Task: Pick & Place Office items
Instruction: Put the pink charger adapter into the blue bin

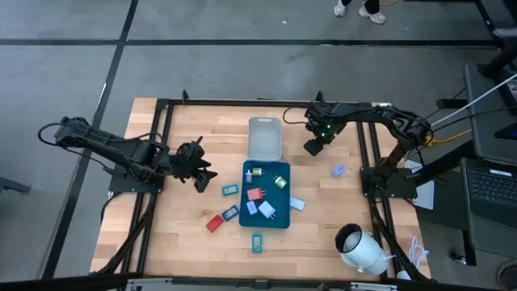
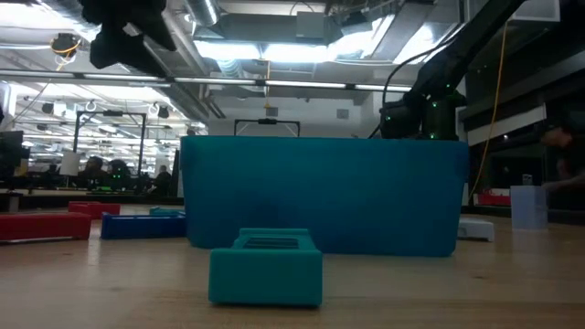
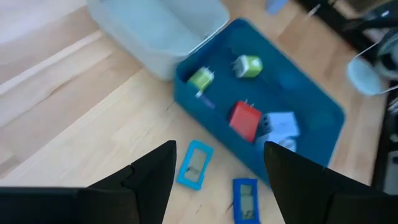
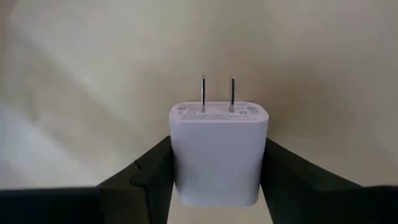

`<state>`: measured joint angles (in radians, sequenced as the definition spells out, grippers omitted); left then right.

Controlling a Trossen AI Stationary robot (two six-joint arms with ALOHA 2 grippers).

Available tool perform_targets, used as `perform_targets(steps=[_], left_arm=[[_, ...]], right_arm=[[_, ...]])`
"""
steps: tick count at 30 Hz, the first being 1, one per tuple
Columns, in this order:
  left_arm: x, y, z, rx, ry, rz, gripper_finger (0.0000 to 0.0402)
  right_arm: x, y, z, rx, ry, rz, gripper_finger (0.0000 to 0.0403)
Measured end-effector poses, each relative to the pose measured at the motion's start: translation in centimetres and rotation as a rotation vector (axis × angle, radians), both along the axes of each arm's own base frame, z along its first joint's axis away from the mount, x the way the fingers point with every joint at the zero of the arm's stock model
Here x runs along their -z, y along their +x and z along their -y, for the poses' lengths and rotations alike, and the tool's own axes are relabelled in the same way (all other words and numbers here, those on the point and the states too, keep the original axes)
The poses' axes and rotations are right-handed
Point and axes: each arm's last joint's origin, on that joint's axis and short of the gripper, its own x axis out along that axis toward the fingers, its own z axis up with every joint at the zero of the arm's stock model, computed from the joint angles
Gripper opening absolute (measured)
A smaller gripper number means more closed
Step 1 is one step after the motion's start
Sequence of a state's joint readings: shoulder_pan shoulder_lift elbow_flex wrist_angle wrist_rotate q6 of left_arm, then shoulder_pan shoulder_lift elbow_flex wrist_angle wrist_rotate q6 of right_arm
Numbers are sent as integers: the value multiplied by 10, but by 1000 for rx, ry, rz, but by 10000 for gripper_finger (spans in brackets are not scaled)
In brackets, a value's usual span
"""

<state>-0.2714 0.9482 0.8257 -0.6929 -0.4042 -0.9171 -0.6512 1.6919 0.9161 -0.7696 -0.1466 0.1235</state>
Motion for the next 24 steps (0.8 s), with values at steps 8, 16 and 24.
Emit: perform_targets(steps=[8, 16, 24], left_arm=[[4, -4, 0, 50, -4, -68, 237], [5, -5, 0, 85, 33, -93, 237], [4, -6, 0, 106, 39, -88, 237]], right_arm=[[-40, 8, -53, -52, 104, 97, 200], [-107, 11, -142, -33, 199, 365, 199], [-104, 76, -183, -42, 139, 496, 199]])
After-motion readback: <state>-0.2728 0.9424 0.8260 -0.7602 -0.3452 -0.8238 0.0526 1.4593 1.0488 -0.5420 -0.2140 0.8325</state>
